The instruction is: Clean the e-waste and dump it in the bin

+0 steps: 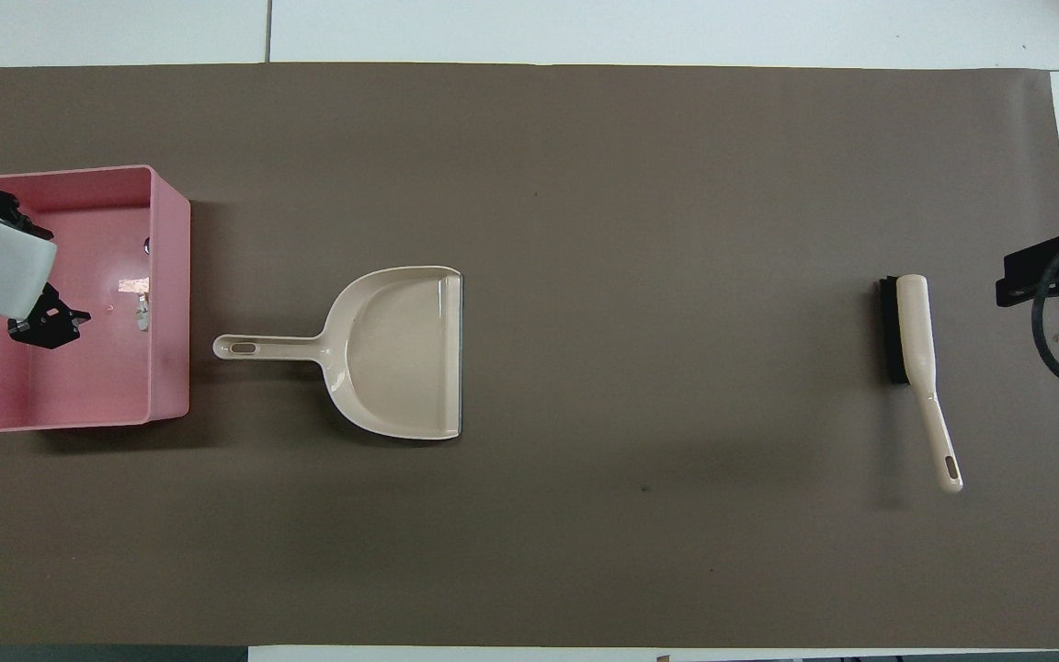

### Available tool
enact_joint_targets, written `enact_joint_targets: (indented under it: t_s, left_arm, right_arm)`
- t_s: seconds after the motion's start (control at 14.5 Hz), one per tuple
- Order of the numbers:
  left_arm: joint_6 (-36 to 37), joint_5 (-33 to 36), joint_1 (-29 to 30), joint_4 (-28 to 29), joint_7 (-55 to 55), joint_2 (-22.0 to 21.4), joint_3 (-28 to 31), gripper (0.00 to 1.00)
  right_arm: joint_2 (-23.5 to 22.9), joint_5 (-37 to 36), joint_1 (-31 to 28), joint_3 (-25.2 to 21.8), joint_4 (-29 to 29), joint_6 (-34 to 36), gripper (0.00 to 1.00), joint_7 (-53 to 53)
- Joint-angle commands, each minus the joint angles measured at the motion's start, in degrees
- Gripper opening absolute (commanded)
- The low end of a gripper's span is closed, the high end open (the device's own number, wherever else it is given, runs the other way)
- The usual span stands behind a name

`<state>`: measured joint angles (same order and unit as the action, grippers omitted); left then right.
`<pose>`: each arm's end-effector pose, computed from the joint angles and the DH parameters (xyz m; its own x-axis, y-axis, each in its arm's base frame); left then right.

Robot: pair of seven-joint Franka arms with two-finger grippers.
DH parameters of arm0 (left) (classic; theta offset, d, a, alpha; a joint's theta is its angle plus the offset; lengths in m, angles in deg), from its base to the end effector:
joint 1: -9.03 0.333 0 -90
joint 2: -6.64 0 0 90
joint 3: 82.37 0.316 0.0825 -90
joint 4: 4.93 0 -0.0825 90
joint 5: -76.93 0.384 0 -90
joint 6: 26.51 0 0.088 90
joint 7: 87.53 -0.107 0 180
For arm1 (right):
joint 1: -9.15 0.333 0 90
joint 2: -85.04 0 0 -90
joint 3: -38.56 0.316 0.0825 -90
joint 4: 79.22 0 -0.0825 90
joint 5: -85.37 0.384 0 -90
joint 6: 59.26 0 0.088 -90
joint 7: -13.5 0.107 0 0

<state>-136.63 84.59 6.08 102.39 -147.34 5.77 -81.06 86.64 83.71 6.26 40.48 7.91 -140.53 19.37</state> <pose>0.5642 -0.0067 0.5200 0.4434 -0.8928 -0.0795 -0.8936 -0.4334 -0.1169 0.5297 -0.0121 0.6502 0.9898 -0.1235 -0.0708 -0.1211 -0.9919 0.0373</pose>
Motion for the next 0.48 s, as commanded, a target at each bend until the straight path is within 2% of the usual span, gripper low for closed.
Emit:
enact_joint_targets:
  t_s: [0.0, 0.21, 0.34, 0.41]
  left_arm:
    - [6.29, -1.94, 0.57, -6.31, 15.78, 1.40, -0.34, 1.00]
    - [9.82, -5.98, 0.57, -11.33, 37.60, 2.02, -0.34, 1.00]
    - [13.85, -6.60, 0.57, -15.71, 42.31, 2.46, -0.34, 1.00]
    - [18.14, -6.69, 0.66, -19.13, 42.40, 4.03, -0.25, 1.00]
  right_arm:
    - [-0.10, 0.26, -0.54, 0.45, -0.03, -0.02, 1.00, -1.22]
    - [-0.10, 0.25, -0.63, 0.45, -0.03, -0.02, 1.00, -1.22]
    - [-0.10, 0.17, -0.63, 0.45, -0.03, -0.02, 1.00, -1.22]
    - [-0.10, 0.17, -0.54, 0.45, -0.03, -0.02, 1.00, -1.22]
